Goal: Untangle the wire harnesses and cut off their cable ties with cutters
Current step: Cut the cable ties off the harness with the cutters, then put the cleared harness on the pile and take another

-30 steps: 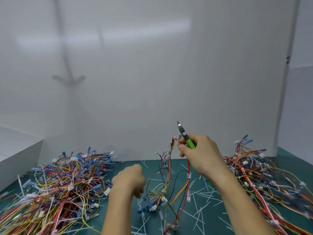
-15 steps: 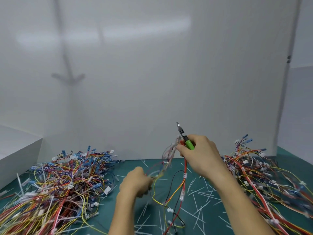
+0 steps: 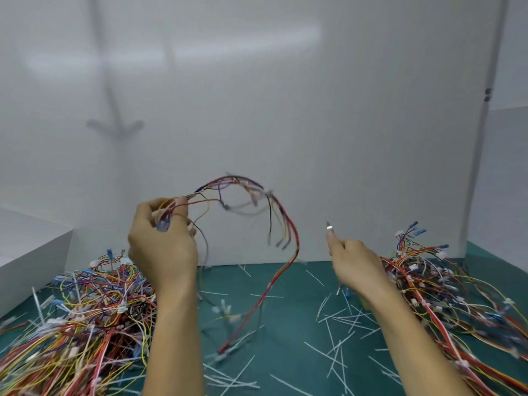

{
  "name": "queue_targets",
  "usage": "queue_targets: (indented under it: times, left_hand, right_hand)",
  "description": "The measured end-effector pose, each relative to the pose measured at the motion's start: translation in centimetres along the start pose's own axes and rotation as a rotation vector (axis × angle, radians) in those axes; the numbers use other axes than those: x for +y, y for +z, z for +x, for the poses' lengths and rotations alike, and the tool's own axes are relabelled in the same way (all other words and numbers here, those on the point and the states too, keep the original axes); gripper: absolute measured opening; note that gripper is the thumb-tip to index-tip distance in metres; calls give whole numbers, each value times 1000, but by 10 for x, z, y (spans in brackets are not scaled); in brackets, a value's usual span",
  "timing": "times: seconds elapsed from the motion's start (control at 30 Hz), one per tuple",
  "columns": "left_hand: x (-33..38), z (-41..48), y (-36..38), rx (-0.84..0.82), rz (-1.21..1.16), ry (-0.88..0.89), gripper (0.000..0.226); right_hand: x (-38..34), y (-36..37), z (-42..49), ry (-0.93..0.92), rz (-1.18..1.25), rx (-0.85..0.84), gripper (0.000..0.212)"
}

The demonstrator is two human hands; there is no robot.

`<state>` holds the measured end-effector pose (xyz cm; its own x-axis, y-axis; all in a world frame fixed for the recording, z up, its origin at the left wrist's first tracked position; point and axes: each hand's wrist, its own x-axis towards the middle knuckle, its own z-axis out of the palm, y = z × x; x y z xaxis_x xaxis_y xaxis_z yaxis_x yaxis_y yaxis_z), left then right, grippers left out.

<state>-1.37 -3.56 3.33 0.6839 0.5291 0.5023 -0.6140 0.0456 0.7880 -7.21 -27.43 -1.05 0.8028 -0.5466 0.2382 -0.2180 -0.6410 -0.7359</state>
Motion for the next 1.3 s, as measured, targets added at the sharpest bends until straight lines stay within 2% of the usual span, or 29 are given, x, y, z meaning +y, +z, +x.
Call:
queue_targets:
  times: [0.17, 0.3, 0.43, 0.6, 0.7, 0.8, 0.83, 0.87, 0.9, 0.93, 1.0, 1.1, 1.17, 1.23, 1.3]
  left_hand:
    - [16, 0, 2, -23, -278, -105, 16]
    - [22, -4, 6, -157, -342, -112, 29]
    - [24, -11, 14, -306, -412, -130, 36]
    - [25, -15, 18, -431, -484, -138, 41]
    - [26, -15, 17, -500, -497, -122, 45]
    - [27, -15, 17, -561, -485, -92, 48]
    - [27, -16, 18, -585, -474, -78, 48]
    - [28, -17, 18, -614, -468, -67, 48]
    - [29, -18, 19, -644, -471, -62, 49]
    - [30, -20, 20, -676, -488, -65, 52]
    - [32, -23, 23, -732, -561, -85, 59]
    - [34, -23, 23, -769, -577, -106, 70]
    - [33, -23, 22, -787, -450, -135, 75]
    - [32, -24, 20, -829, -271, -174, 64]
    - [32, -26, 18, -924, -153, -221, 35]
  right_hand:
    - [31, 40, 5, 10, -445, -221, 45]
    - [42, 71, -5, 9, -657, -301, 54]
    - [53, 85, -11, -42, -781, -295, 53]
    - [59, 86, -9, -18, -762, -299, 54]
    - [44, 71, -5, -30, -551, -227, 43]
    - [5, 34, 0, -150, -11, 0, 27]
    - [-10, 18, -3, -182, 233, -17, 26]
    - [-24, 2, -10, -251, 476, -108, 31]
    - [-36, -13, -18, -335, 659, -250, 40]
    - [-46, -25, -27, -399, 741, -388, 46]
    - [-62, -39, -45, -466, 755, -541, 37]
    - [-71, -43, -53, -447, 784, -397, 18]
    - [-74, -45, -53, -390, 850, -301, 14]
    - [-75, -49, -54, -345, 896, -249, 13]
    - [-76, -50, -55, -313, 905, -196, 11]
